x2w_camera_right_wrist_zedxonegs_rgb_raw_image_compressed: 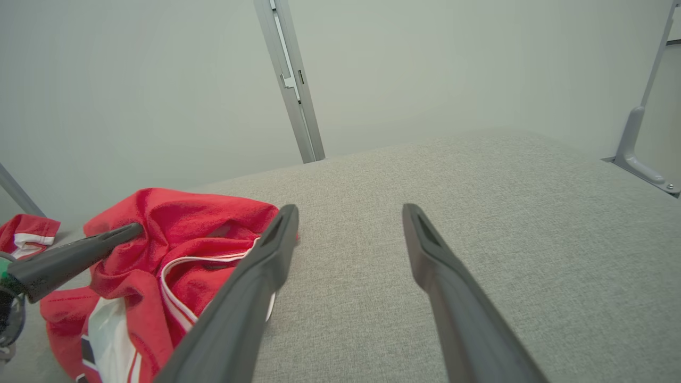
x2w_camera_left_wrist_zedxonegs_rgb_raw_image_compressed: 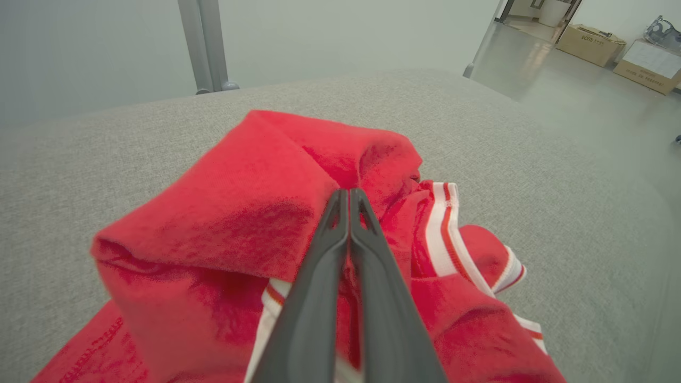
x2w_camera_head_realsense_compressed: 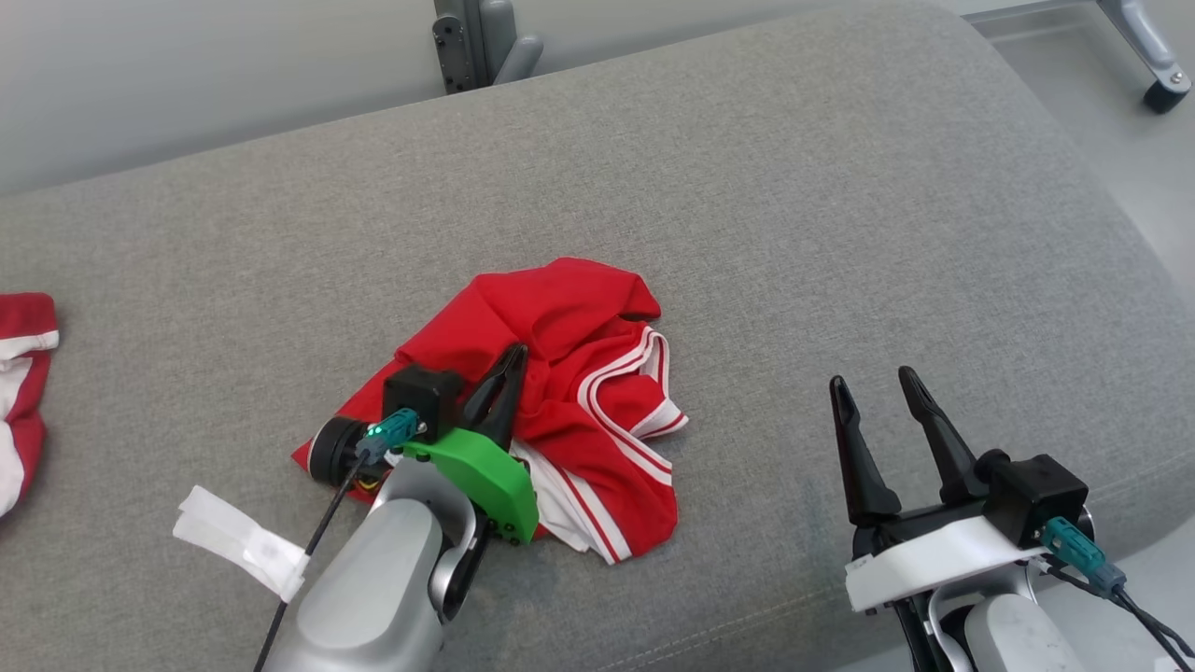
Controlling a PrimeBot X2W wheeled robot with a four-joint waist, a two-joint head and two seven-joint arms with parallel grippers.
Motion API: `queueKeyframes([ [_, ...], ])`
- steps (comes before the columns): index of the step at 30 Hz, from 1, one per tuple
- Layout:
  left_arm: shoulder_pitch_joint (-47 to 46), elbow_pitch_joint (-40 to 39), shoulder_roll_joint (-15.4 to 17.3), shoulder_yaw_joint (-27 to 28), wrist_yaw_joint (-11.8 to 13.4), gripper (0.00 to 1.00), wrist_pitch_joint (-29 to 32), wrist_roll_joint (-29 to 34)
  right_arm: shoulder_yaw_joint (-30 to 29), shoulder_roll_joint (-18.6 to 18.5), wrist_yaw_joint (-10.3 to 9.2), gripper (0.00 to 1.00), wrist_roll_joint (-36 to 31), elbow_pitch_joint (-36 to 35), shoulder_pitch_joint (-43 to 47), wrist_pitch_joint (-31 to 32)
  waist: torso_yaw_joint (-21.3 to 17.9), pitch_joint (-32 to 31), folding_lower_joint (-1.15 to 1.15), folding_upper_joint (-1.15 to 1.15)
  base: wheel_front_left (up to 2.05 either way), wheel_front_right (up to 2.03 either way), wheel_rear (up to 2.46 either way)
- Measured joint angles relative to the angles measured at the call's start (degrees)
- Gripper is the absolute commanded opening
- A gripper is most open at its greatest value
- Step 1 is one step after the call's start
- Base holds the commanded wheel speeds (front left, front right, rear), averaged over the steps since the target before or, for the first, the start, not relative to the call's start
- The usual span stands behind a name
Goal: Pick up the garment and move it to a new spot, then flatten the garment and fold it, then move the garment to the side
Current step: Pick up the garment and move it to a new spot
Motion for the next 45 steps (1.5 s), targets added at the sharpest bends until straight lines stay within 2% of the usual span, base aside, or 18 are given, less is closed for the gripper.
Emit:
queueKeyframes([
  [1, -0.38, -0.11, -0.04, -0.37, -0.01, 0.82, -0.58, -0.03, -0.12, -0.02, 0.00, 1.00, -0.16, -0.01, 0.02, 0.00, 0.27, -0.14, 0.00, 0.00, 0.00, 0.00, 0.00],
  [2, -0.77, -0.46, -0.04, -0.87, 0.12, 1.00, -1.11, 0.14, -0.10, -0.01, 0.00, 1.00, -0.51, -0.01, 0.10, 0.00, 0.53, -0.29, 0.00, 0.00, 0.00, 0.00, 0.00],
  [6, -1.43, -4.92, -0.15, -1.33, 3.07, 1.00, -2.26, 1.05, -0.91, 0.01, 0.00, 1.00, -0.90, -0.31, 0.54, 0.00, 1.65, -0.91, 0.00, 0.00, 0.00, 0.00, 0.00],
  [7, -1.14, -8.78, -0.13, -1.09, 4.67, 1.00, -2.34, 1.55, -1.62, 0.02, 0.00, 1.00, -1.19, -0.87, 1.02, 0.00, 2.32, -1.26, 0.00, 0.00, 0.00, 0.00, 0.00],
  [10, 1.19, -15.21, 0.40, -0.51, 6.26, 1.00, -2.50, 2.32, -2.64, 0.01, 0.00, 1.00, -2.18, -1.94, 1.70, 0.00, 3.61, -1.78, 0.00, 0.00, 0.00, 0.00, 0.00],
  [17, 10.58, -26.08, 6.42, 2.10, 10.32, 1.00, -2.59, 4.00, -3.63, -0.31, 0.00, 1.00, -4.85, -4.81, 3.28, 0.00, 7.66, -3.47, 0.00, 0.00, 0.00, 0.00, 0.00],
  [21, 16.87, -28.26, 9.92, 5.50, 12.26, 1.00, -2.58, 3.44, -4.22, -1.25, 0.00, 1.00, -5.53, -5.97, 4.42, 0.00, 10.27, -4.70, 0.00, 0.00, 0.00, 0.00, 0.00],
  [24, 20.83, -29.27, 10.89, 8.39, 13.01, 1.00, -2.59, 3.05, -4.68, -1.72, 0.00, 1.00, -6.01, -6.14, 5.57, 0.00, 12.26, -5.60, 0.00, 0.00, 0.00, 0.00, 0.00],
  [28, 25.99, -29.71, 11.63, 11.27, 12.85, 1.00, -2.59, 3.22, -5.61, -2.38, 0.00, 1.00, -6.55, -5.95, 7.46, 0.00, 14.64, -7.00, 0.00, 0.00, 0.00, 0.00, 0.00],
  [31, 28.78, -29.77, 11.84, 13.73, 11.68, 1.00, -2.59, 3.63, -6.53, -2.72, 0.00, 1.00, -6.61, -5.58, 8.06, 0.00, 16.08, -7.96, 0.00, 0.00, 0.00, 0.00, 0.00],
  [35, 31.59, -30.20, 11.79, 17.06, 9.02, 1.00, -2.59, 4.63, -7.51, -2.85, 0.00, 1.00, -7.11, -4.63, 8.84, 0.00, 17.36, -8.99, 0.00, 0.00, 0.00, 0.00, 0.00],
  [39, 33.94, -29.88, 10.40, 20.56, 5.38, 1.00, -2.59, 4.88, -8.47, -2.63, 0.00, 1.00, -7.14, -2.89, 9.70, 0.00, 17.89, -9.63, 0.00, 0.00, 0.00, 0.00, 0.00],
  [45, 35.23, -29.58, 8.25, 24.59, 2.38, 1.00, -2.59, 7.10, -9.91, -1.96, 0.00, 1.00, -7.09, -0.71, 10.36, 0.00, 17.94, -9.86, 0.00, 0.00, 0.00, 0.00, 0.00],
])
